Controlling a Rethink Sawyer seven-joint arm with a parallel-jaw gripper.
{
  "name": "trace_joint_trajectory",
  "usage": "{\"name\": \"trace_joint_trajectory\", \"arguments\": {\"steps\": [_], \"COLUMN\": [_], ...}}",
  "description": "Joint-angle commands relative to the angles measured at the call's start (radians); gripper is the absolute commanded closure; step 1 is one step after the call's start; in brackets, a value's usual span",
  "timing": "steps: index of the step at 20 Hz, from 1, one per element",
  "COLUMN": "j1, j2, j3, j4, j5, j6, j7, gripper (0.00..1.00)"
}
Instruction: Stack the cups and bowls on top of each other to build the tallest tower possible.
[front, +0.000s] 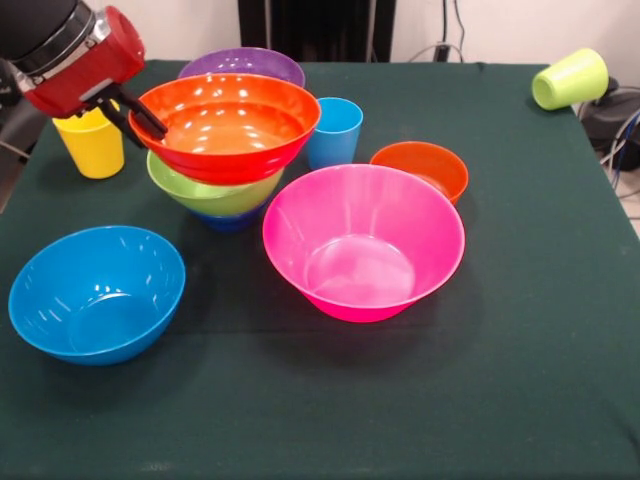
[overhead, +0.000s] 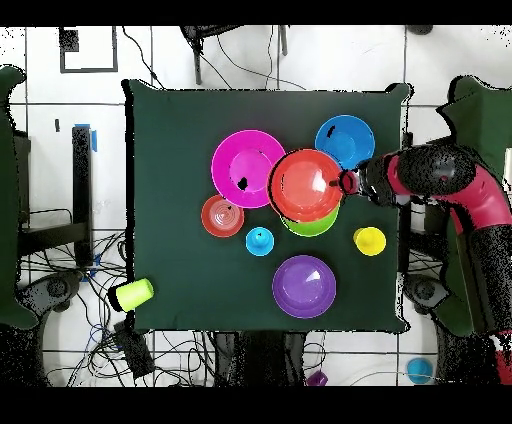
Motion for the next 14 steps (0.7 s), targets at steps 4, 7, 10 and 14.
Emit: {"name": "trace_joint_trajectory", "arguments": {"steps": [4, 7, 10, 14], "j1": [0.007, 0.000, -0.010, -0.017], "j2": [0.057, 0.060, 0.064, 0.050], "j3": [-0.022, -0.023, -0.022, -0.019], "j4": [-0.079, -0.074, -0.064, -0.057], "j5": [-0.057, -0.062, -0.066, -0.070], "j6": [0.051, 0.047, 0.043, 0.051], "j7": [-0.290, -0.294, -0.300, -0.301], "gripper": [1.00, 1.00, 1.00, 1.00]}}
